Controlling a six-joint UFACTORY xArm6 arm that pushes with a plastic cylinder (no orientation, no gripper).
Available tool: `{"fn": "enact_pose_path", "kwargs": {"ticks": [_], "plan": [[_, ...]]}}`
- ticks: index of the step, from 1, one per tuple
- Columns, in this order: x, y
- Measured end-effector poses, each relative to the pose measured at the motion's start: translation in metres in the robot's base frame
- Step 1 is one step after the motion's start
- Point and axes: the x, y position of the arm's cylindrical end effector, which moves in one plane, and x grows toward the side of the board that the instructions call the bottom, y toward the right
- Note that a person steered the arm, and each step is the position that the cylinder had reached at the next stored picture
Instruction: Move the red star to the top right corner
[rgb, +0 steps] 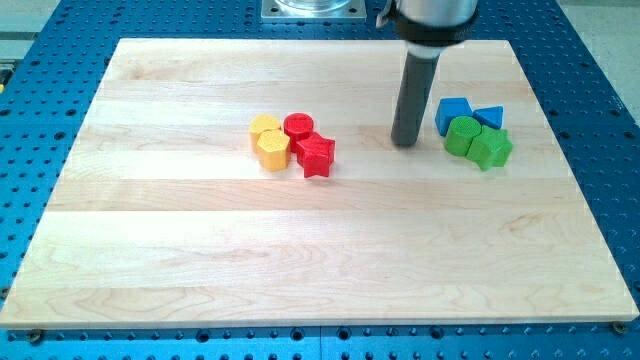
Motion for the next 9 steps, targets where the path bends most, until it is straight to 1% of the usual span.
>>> {"fn": "enact_pose_path", "kwargs": {"ticks": [1,2,4,5,7,9], "plan": [[0.064,-0.012],[0.076,-0.034],[0.076,-0.043],[0.09,-0.093],[0.055,-0.131],[0.046,-0.115]]}}
